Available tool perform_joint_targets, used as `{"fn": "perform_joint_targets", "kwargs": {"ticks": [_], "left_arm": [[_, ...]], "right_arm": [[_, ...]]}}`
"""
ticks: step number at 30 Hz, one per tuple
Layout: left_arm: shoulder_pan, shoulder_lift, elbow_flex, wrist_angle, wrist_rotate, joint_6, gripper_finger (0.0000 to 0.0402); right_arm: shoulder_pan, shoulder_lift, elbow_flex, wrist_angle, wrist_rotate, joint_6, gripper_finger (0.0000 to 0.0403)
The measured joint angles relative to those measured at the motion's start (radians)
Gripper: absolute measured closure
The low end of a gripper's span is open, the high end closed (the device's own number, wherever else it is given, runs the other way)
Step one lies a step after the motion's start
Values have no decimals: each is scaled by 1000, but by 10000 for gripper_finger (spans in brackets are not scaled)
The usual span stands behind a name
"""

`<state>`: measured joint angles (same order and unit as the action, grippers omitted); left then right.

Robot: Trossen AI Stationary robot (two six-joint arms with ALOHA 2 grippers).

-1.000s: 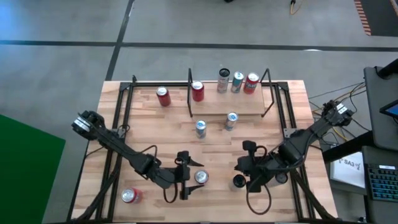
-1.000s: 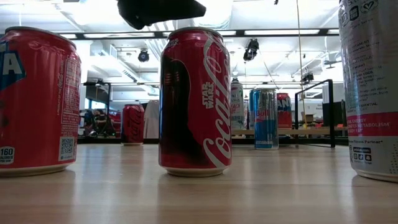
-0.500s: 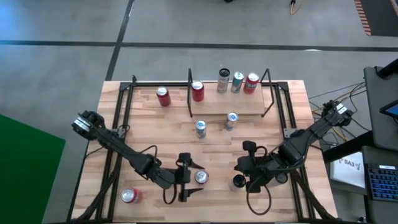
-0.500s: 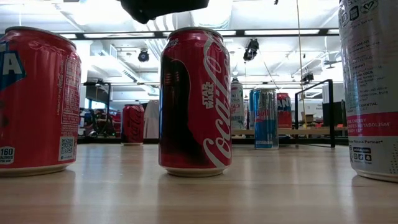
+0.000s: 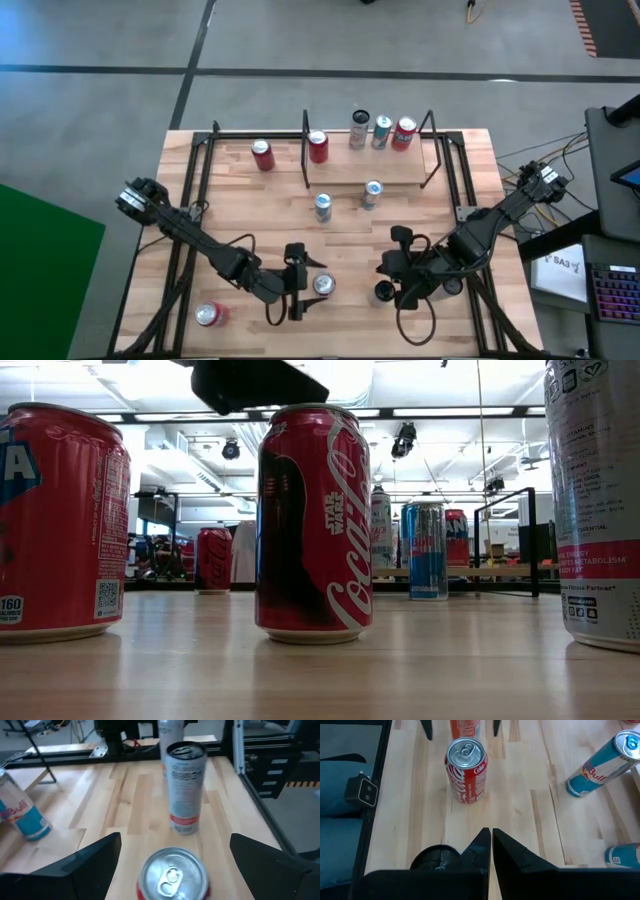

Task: Place canned beverage on shelf
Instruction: Put the red and white soda can on the shelf

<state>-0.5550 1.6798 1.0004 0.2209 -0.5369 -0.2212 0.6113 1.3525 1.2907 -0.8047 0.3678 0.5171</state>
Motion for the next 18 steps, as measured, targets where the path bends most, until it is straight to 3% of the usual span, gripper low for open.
{"fn": "perform_joint_targets", "kwargs": {"ticks": [18], "left_arm": [[23, 64, 0, -3, 0, -7, 42]], "right_arm": [[0, 0, -2, 3, 0, 8, 394]]}}
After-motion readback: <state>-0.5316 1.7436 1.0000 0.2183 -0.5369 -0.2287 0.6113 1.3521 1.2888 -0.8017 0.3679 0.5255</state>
